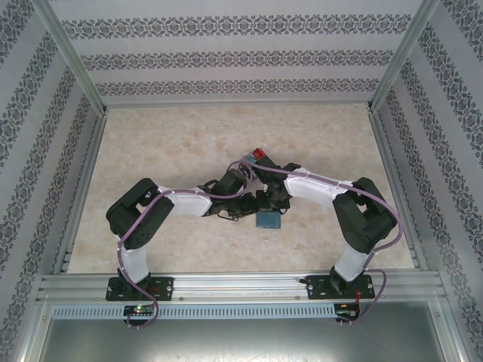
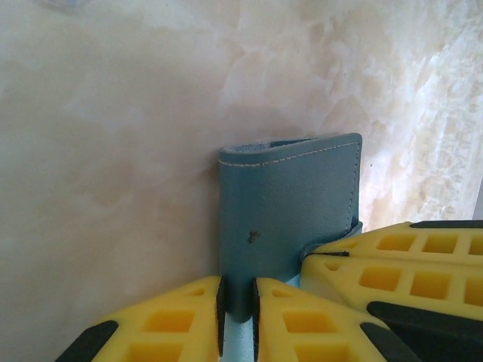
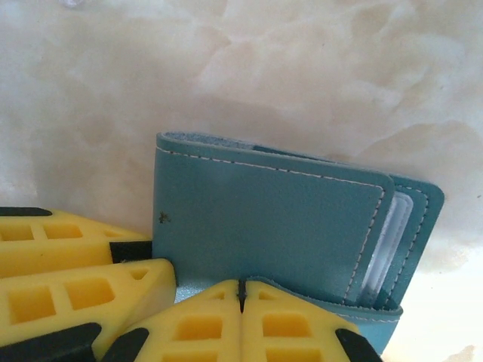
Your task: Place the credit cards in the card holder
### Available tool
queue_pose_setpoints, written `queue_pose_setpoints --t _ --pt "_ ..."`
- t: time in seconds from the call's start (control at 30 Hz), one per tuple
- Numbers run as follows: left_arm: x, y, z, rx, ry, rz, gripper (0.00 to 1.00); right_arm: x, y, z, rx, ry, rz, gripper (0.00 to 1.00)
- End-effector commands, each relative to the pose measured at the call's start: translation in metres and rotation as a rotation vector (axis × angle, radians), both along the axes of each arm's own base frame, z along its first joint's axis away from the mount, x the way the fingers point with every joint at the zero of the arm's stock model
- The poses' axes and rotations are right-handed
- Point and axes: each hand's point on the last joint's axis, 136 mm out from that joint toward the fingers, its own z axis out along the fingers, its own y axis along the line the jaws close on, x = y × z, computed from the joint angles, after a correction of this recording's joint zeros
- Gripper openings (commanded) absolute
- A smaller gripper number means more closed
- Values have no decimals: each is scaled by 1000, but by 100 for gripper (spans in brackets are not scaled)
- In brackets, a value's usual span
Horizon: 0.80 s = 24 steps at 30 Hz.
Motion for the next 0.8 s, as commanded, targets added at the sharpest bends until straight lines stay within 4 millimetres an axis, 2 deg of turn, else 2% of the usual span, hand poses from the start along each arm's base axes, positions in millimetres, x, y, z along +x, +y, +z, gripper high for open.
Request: queue_pose_setpoints --t 0.0,0.13,0.23,0.33,0.37,0.43,0.5,0.53,0.57,0.6,0.67,0.77 --pt "2 -1 -3 -1 18 -3 19 -23 -26 -42 -125 103 -31 0" --pt "2 -3 0 -10 13 -8 19 -25 -24 -40 -86 104 -32 0" --pt "5 1 8 -8 -27 1 23 -12 -1 -16 40 39 -7 0" --pt "10 13 22 26 -96 34 25 9 14 33 142 -88 2 24" --pt "12 18 29 39 -124 48 27 17 11 52 145 -154 -12 28" --pt "14 29 41 74 -177 68 29 29 2 87 172 -283 -38 46" --pt "20 46 56 136 -250 105 30 40 -23 113 145 -414 -94 52" --pt "23 57 63 177 -288 126 30 44 -42 122 108 -473 -137 63" --pt "27 70 70 227 -330 148 34 48 -64 129 67 -524 -178 68" --pt "30 82 76 274 -365 170 39 51 -87 135 11 -569 -227 71" --pt "39 119 94 409 -454 231 47 61 -135 143 -123 -687 -303 80" --pt "52 181 121 631 -597 325 70 75 -200 157 -371 -849 -373 85"
